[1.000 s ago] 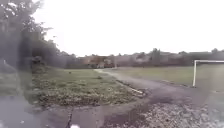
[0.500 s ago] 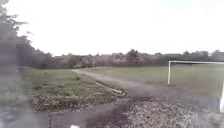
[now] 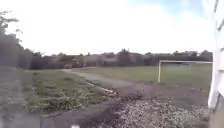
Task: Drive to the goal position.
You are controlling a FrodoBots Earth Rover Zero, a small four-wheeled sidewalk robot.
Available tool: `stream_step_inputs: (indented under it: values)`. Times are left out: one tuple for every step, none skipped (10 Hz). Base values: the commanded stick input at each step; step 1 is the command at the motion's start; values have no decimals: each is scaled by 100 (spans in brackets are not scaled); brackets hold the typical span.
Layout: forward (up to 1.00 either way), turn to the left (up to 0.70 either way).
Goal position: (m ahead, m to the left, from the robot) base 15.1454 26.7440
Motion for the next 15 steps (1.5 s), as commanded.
stream_step_inputs:
  values:
    - [70, -35]
    - [70, -35]
    - [70, 0]
    - [70, 0]
    - [70, 0]
    - [70, 0]
    - [70, 0]
    - [70, 0]
    - [70, 0]
    - [70, 0]
    - [70, 0]
    - [70, 0]
    - [70, 0]
    - [70, 0]
    - [70, 0]
